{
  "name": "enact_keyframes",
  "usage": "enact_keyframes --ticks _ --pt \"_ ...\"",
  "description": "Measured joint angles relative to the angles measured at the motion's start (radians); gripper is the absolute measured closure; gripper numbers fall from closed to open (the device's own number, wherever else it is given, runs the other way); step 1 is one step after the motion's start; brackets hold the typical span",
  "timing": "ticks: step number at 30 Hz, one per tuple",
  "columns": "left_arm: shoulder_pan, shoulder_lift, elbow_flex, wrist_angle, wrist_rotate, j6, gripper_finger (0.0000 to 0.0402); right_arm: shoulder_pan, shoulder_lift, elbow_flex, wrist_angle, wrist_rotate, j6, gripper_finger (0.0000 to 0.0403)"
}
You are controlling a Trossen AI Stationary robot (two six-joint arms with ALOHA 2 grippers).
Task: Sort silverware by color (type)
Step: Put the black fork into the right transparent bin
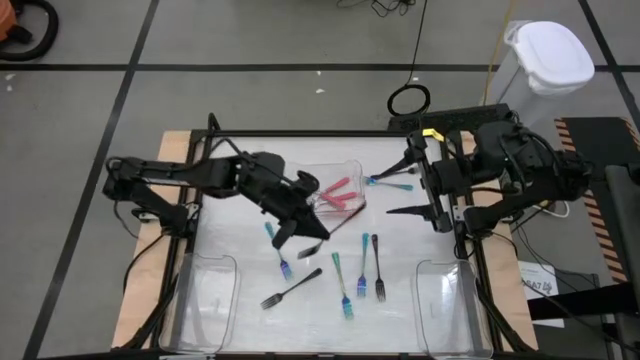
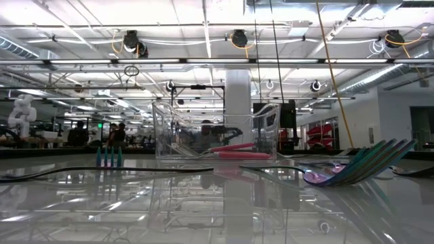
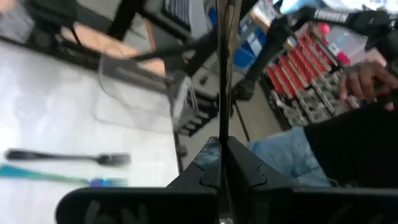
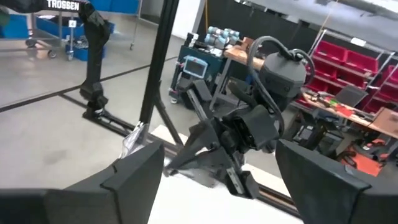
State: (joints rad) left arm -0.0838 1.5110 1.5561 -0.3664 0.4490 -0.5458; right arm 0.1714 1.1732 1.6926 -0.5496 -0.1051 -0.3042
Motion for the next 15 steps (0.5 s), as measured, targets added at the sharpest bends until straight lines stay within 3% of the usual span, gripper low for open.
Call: enact_keyframes --ticks 8,15 --pt "-0.039 0.051 0.0 0.081 0.021 -0.052 0.0398 0.087 0.0 0.003 -0.037 0.004 0.005 0.0101" --pt "-0.05 0.051 0.0 0.125 0.008 -0.102 0.0398 0.159 0.0 0.1 -0.198 0.082 -0.007 0.0101"
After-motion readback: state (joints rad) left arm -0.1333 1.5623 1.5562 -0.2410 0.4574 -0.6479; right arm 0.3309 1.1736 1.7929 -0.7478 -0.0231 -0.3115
